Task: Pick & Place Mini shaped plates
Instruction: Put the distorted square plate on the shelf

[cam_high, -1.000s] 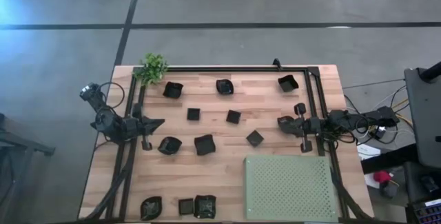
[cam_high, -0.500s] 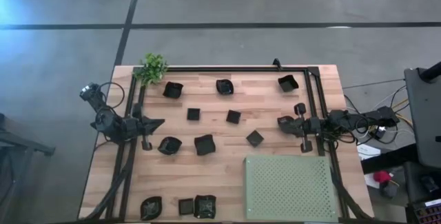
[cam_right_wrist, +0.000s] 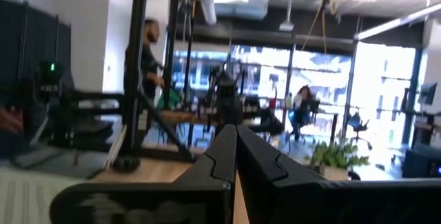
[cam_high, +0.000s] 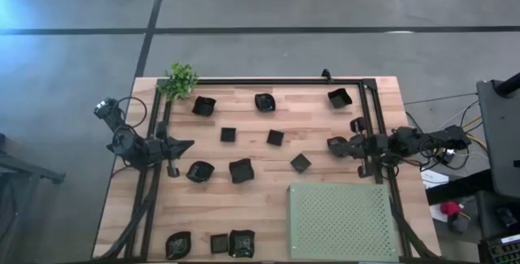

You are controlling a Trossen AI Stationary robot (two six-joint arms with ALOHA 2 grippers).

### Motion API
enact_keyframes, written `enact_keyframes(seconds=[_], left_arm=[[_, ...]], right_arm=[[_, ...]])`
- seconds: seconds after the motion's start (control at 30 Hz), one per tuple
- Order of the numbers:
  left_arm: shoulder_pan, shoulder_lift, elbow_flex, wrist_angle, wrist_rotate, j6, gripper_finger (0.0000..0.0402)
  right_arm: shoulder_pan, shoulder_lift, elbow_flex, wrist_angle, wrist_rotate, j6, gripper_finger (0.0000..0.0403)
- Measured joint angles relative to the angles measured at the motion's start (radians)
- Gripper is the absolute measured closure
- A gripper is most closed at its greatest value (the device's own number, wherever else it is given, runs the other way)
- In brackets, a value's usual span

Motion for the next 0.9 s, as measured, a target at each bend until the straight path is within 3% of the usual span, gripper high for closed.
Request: enact_keyframes(seconds=[0.47,0.63,0.77,0.9], left_arm=[[0.000,0.000,0.000,0.004,0.001,-0.001,0.0402],[0.001,0.000,0.000,0.033,0.069,-0.129,0.0402],[0.002,0.000,0.001,0.042,0.073,-0.109,0.0402],[0.002,0.005,0.020,0.041,-0.024,-0.111,0.0402]], right_arm=[[0.000,0.000,0.000,0.034,0.022,0.000,0.0394],[0.000,0.000,0.000,0.034,0.044,0.009,0.0394],[0.000,0.000,0.000,0.033,0.067,0.046,0.0394],[0.000,0.000,0.000,0.034,0.074,0.048,0.0394]])
